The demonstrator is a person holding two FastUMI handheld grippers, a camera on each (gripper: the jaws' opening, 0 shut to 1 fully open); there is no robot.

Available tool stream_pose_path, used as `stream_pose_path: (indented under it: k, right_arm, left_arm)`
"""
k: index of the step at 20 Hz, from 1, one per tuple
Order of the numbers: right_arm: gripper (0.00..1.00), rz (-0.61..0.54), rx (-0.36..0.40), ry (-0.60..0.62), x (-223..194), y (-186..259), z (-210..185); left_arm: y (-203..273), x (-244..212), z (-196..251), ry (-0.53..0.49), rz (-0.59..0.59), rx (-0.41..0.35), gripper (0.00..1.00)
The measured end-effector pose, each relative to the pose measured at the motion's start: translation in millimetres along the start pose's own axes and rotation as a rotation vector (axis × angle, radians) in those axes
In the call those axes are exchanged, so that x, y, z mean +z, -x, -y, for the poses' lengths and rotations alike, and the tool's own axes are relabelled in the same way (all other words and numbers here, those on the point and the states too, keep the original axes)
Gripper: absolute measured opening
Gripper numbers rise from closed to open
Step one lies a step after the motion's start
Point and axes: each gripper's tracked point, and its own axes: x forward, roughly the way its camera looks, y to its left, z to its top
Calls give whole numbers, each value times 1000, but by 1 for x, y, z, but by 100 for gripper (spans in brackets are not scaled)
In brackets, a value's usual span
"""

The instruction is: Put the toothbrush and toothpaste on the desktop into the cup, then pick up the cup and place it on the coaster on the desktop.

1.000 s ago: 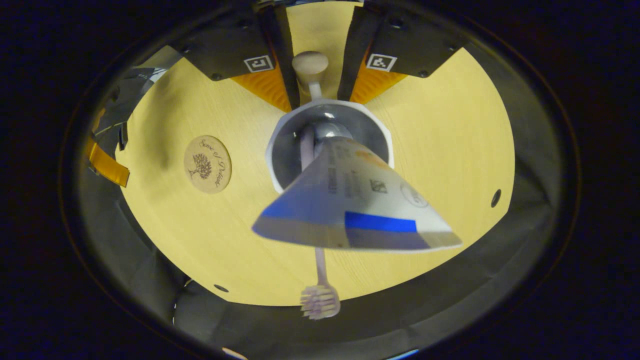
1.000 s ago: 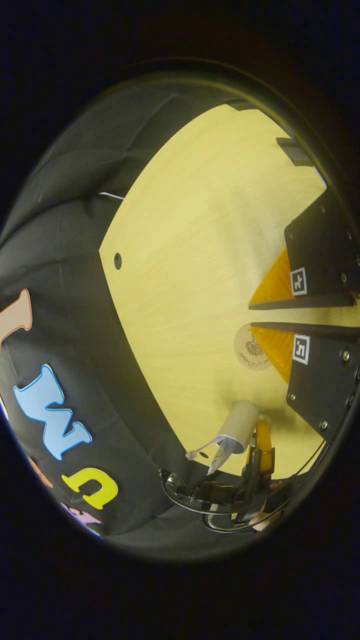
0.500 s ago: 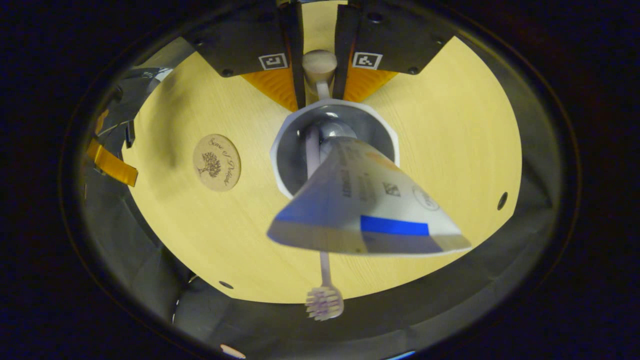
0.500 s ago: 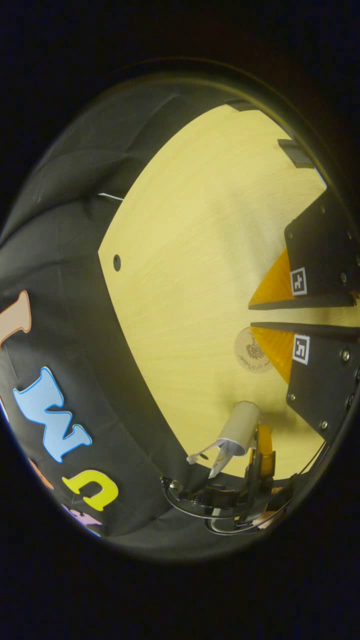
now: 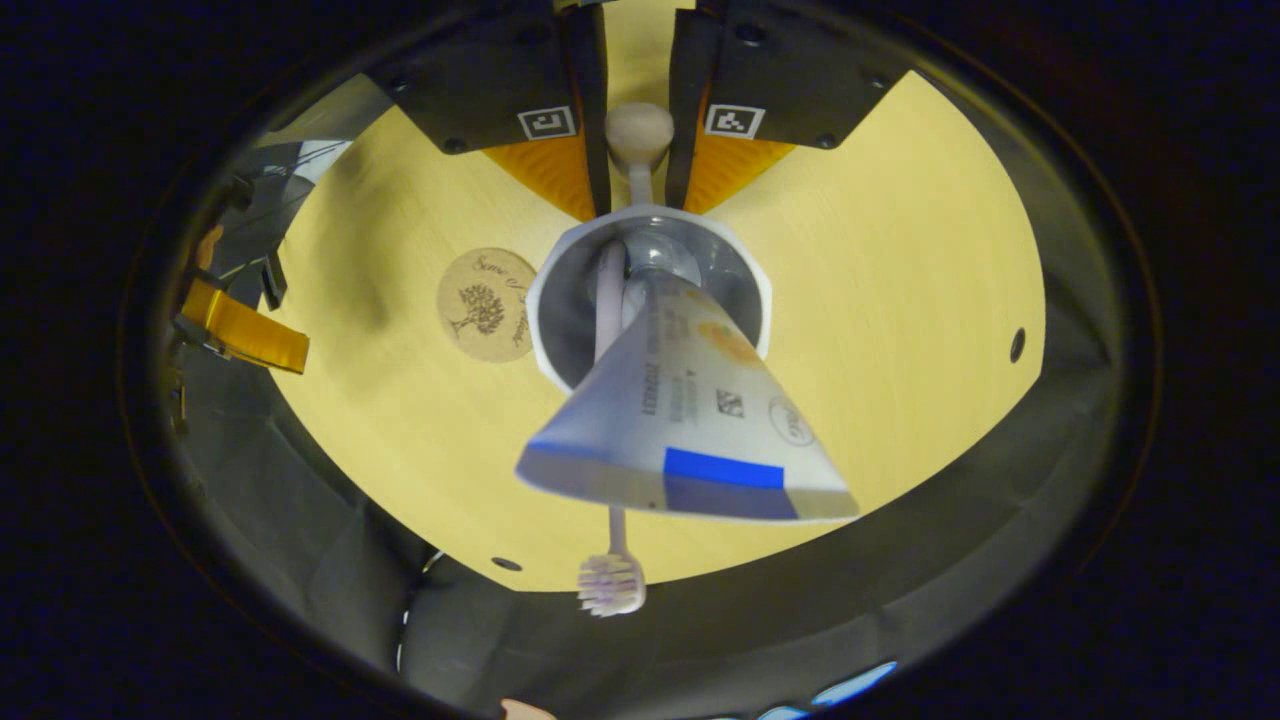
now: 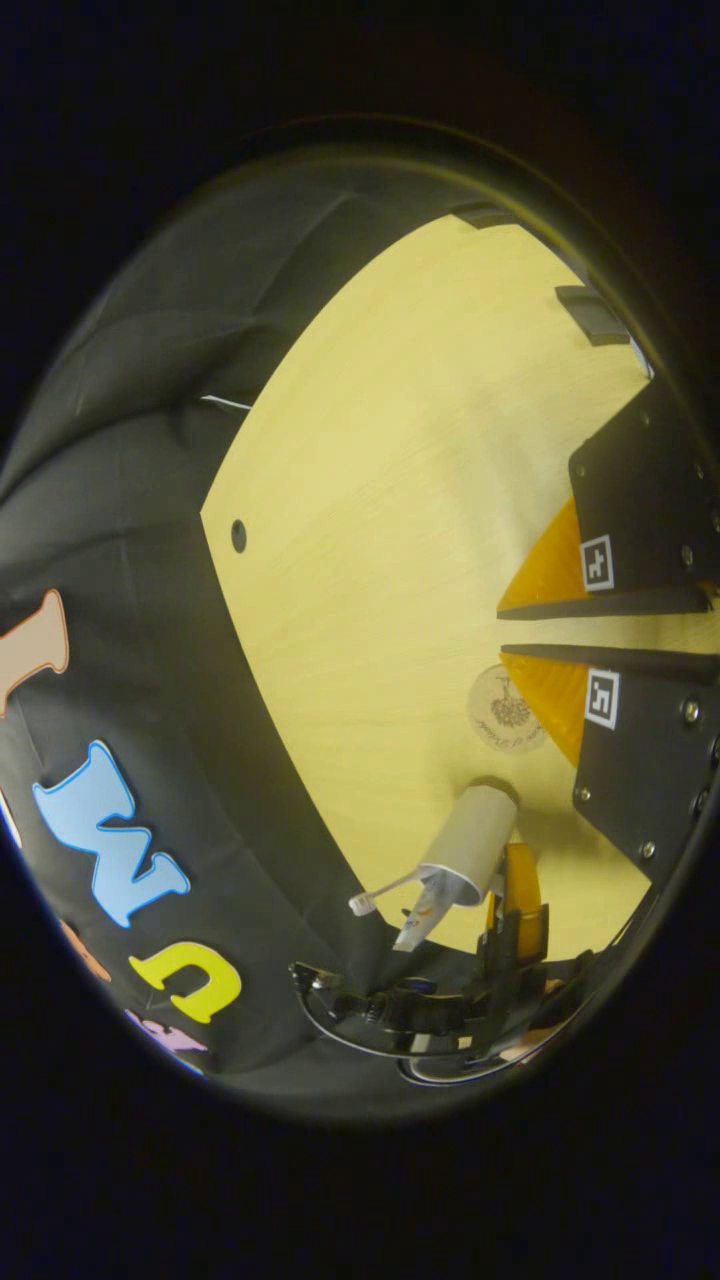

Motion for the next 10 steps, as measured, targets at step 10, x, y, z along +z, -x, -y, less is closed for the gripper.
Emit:
stream_pose_path:
  k: [10]
  right_arm:
    - [14,27,-48,-54,-6,22,32]
  left_arm:
    - [-17,18,30,-101,4,-68,33]
